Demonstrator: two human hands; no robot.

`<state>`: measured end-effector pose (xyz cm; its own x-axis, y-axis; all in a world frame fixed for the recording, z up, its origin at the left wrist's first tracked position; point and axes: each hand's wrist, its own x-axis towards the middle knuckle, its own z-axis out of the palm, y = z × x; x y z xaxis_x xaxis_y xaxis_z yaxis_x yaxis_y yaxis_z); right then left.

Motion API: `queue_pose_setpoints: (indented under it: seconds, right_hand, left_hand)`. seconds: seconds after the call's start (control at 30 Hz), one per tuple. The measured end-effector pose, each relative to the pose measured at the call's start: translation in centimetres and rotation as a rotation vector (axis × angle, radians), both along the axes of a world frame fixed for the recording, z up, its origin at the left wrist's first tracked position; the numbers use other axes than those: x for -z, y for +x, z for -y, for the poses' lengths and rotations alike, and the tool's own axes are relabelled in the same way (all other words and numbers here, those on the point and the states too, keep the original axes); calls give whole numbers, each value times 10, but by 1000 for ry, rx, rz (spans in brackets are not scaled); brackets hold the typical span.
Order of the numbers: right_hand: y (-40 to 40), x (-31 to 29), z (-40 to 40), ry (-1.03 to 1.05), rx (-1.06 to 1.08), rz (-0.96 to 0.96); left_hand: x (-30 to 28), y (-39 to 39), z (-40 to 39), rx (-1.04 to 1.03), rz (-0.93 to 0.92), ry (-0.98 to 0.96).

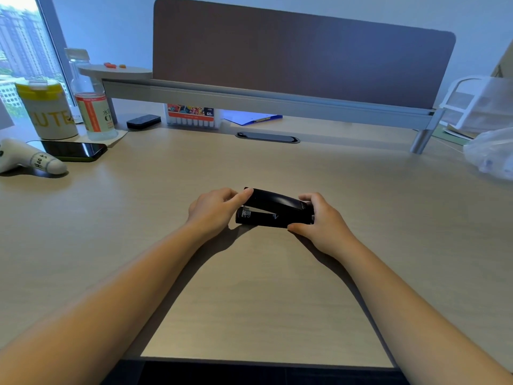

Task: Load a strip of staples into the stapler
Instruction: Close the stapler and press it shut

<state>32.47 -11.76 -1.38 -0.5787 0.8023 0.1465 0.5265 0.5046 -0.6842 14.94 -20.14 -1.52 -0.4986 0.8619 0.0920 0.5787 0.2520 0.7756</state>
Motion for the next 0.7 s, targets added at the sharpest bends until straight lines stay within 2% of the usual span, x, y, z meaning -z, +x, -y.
queue_pose_setpoints:
  seconds: [0.1,0.2,0.3,0.53,0.7]
  right_hand:
    - [5,-2,-1,-29,16,-7]
    - [6,-3,-2,-20,10,25]
    - [3,-5,-7,6,9,72]
    - [-28,-6,-52,42,44,88]
    - [-65,-4,-103,82,86,83]
  left_hand:
    - [1,-7,2,88,-11,-64]
    - [6,-12,-2,105,-182,-144]
    - [7,-14,-9,87,-254,-149]
    - [3,-40,-59,101,-311,-194]
    - [4,-71,-113,78,-269,-188]
